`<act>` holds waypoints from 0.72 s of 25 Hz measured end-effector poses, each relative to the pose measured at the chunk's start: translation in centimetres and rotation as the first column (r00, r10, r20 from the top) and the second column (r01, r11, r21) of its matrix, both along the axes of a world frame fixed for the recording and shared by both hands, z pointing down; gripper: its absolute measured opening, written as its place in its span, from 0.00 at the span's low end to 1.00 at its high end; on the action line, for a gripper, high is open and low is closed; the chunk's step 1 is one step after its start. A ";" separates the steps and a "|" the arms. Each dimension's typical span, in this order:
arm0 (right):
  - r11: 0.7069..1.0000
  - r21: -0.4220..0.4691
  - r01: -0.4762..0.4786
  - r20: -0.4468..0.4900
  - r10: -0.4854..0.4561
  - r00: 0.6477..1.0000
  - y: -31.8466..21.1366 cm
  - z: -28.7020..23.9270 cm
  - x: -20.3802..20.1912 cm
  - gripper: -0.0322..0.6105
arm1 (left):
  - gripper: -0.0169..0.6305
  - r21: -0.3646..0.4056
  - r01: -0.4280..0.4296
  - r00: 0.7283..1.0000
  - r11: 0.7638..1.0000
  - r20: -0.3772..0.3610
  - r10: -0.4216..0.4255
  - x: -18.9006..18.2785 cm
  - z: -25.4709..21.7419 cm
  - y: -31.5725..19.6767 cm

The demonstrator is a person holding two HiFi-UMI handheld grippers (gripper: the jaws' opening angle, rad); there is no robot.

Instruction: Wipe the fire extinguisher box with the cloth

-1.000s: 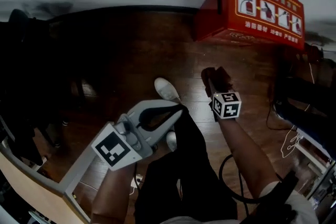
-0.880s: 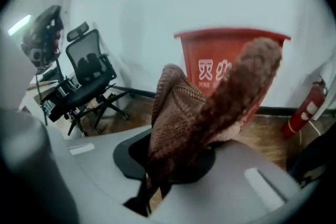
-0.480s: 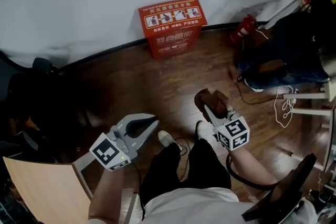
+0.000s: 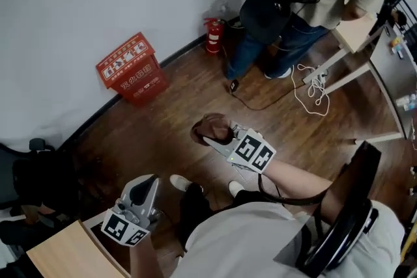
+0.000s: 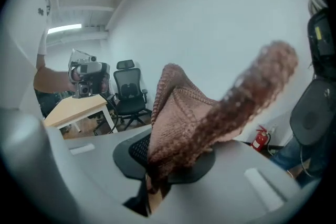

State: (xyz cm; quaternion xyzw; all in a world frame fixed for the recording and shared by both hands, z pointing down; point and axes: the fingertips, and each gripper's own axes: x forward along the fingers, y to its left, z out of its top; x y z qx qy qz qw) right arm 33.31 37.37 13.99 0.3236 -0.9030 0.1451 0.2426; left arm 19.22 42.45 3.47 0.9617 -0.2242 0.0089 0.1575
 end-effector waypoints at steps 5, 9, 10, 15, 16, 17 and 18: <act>0.992 0.092 0.085 0.045 -0.090 0.995 4.2 -5.1 3.6 0.11 | 0.02 0.010 0.006 0.999 1.000 -0.042 -0.006 6.3 -2.4 5.4; 0.983 0.133 0.125 0.034 -0.131 0.991 7.3 -7.7 5.7 0.11 | 0.02 0.026 -0.013 1.000 1.000 -0.021 0.014 9.7 -4.0 8.5; 0.982 0.139 0.127 0.031 -0.133 0.991 7.9 -8.2 6.1 0.11 | 0.02 0.030 -0.023 1.000 0.999 -0.013 0.023 10.2 -4.4 8.9; 0.984 0.146 0.102 0.041 -0.109 0.993 9.9 -9.4 8.0 0.11 | 0.02 0.050 -0.082 0.997 0.995 0.012 0.081 12.4 -5.8 10.1; 0.985 0.146 0.094 0.040 -0.101 0.994 10.3 -9.5 8.6 0.11 | 0.02 0.056 -0.093 0.996 0.994 0.014 0.092 12.9 -6.1 10.4; 0.986 0.146 0.085 0.039 -0.092 0.995 10.8 -9.5 9.1 0.11 | 0.02 0.063 -0.103 0.995 0.993 0.015 0.102 13.4 -6.3 10.7; 0.986 0.146 0.077 0.038 -0.083 0.996 11.3 -9.6 9.7 0.11 | 0.02 0.072 -0.110 0.994 0.991 0.015 0.109 13.8 -6.6 11.1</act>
